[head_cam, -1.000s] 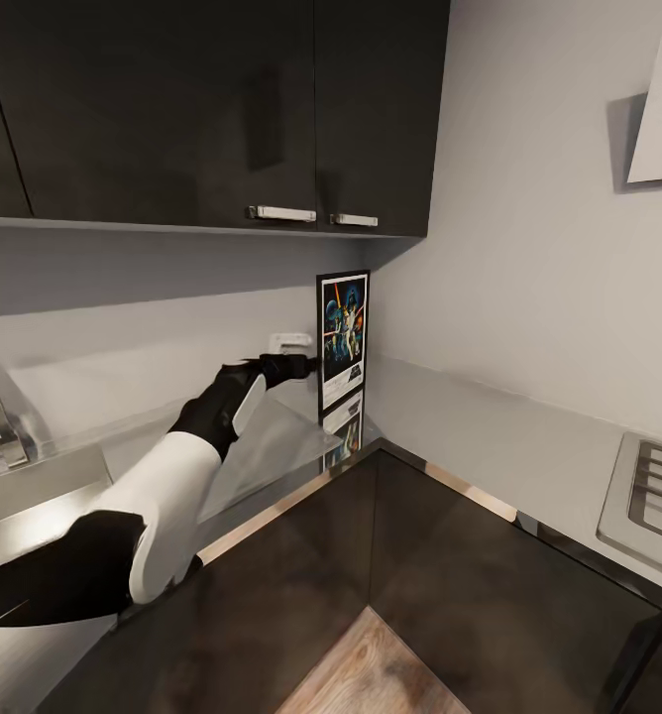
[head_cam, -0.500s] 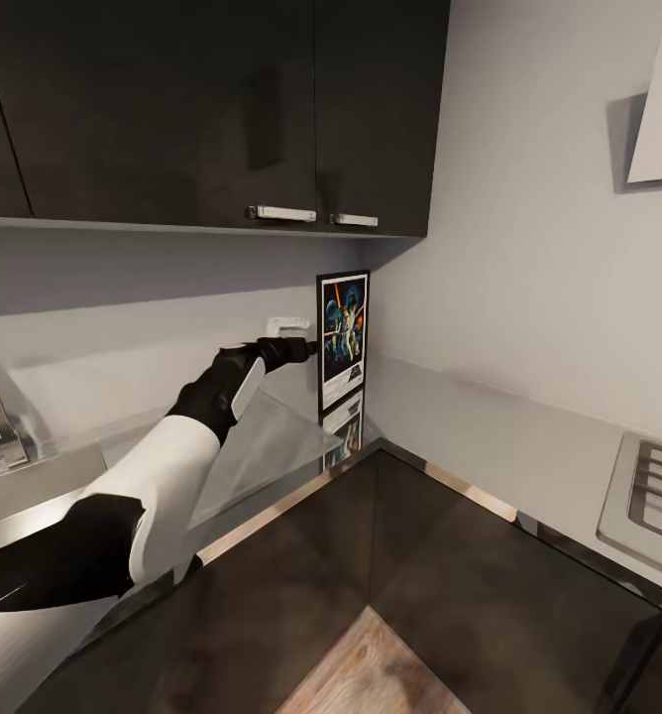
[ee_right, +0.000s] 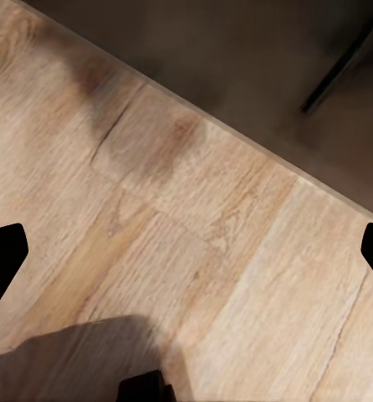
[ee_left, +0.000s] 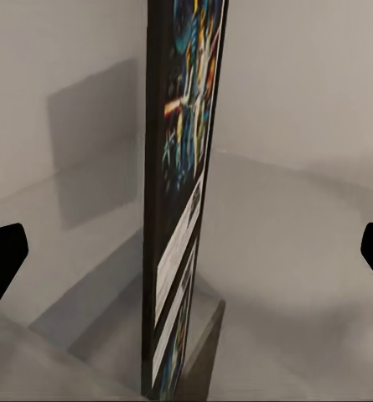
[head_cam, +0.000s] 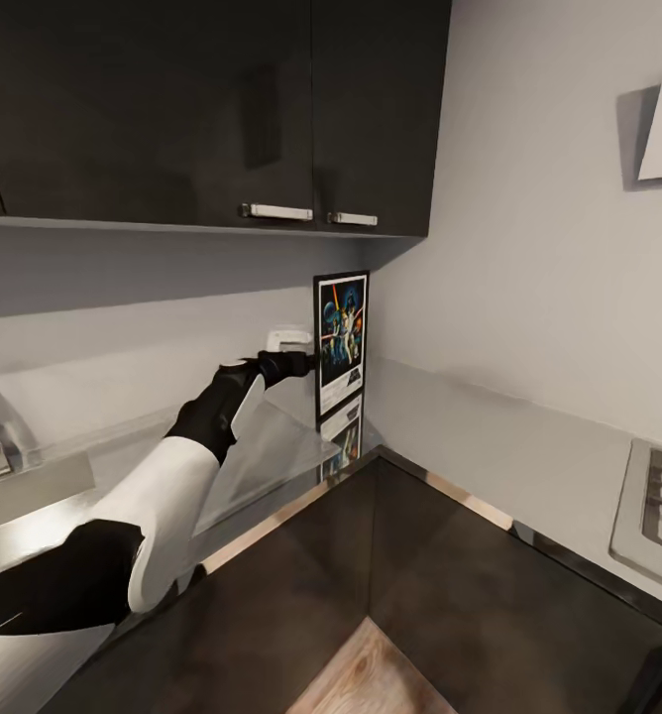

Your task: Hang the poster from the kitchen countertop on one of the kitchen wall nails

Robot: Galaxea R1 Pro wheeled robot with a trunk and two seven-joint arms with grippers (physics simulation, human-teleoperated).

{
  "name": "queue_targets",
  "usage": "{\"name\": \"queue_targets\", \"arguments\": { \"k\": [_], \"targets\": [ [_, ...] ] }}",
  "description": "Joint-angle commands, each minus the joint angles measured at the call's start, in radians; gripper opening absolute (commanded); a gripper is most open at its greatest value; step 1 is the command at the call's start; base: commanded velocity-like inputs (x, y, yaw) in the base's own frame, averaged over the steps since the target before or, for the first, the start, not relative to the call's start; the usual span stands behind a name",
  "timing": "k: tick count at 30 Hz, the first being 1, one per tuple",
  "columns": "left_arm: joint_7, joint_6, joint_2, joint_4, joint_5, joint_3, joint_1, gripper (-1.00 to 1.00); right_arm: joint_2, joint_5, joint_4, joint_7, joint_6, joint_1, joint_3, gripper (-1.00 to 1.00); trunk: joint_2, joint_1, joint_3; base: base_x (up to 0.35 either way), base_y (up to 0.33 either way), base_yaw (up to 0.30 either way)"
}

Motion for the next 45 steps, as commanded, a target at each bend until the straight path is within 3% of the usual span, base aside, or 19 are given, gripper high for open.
{"name": "queue_targets", "arguments": {
  "k": [1, 45],
  "targets": [
    [0.0, 0.007, 0.0, -0.001, 0.006, -0.002, 0.0, 1.0, 0.0, -0.002, 0.004, 0.003, -0.003, -0.001, -0.004, 1.0, -0.001, 0.0, -0.001, 0.247, -0.003, 0.0],
    [-0.003, 0.008, 0.0, 0.008, 0.007, -0.002, 0.001, 1.0, 0.005, -0.002, 0.007, 0.003, -0.003, -0.001, -0.004, 1.0, -0.001, 0.0, -0.041, 0.03, -0.004, 0.0]
  ]
}}
